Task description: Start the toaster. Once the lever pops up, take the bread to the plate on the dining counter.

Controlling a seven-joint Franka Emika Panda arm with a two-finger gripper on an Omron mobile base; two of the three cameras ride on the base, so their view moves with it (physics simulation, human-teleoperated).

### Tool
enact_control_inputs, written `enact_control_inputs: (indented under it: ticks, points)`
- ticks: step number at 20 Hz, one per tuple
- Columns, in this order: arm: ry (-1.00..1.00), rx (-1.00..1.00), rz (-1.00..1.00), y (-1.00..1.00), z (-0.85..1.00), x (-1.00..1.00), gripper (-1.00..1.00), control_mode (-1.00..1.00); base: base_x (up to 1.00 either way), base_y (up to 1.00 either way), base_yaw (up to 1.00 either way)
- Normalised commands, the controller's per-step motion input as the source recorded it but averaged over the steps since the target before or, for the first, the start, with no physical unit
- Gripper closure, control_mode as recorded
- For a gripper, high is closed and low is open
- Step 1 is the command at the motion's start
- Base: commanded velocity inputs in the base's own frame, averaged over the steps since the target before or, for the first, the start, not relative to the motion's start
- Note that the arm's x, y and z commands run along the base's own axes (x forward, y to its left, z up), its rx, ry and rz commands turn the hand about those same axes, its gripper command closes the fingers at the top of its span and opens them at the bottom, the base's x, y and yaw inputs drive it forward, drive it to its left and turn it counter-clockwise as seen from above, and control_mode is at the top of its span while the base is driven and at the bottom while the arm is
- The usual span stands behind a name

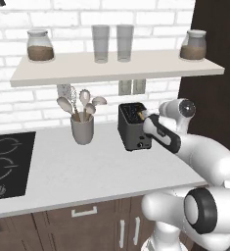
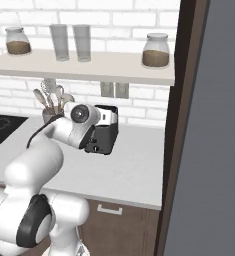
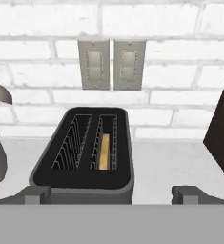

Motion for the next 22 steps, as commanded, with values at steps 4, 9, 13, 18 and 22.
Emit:
enact_control_inputs:
  ticks: [4,9,13,18,22]
  points:
    - [0.0,0.0,-0.01,0.0,0.0,0.06,-1.0,-1.0,0.0,0.0,0.0]
    - [0.0,0.0,0.0,0.0,0.0,0.12,-1.0,-1.0,0.0,0.0,0.0]
    - [0.0,0.0,0.0,0.0,-0.07,0.24,-1.0,-1.0,0.0,0.0,0.0]
    - [0.0,0.0,0.0,0.0,-0.3,0.07,-1.0,-1.0,0.0,0.0,0.0]
    - [0.0,0.0,0.0,0.0,-0.19,0.05,-1.0,-1.0,0.0,0.0,0.0]
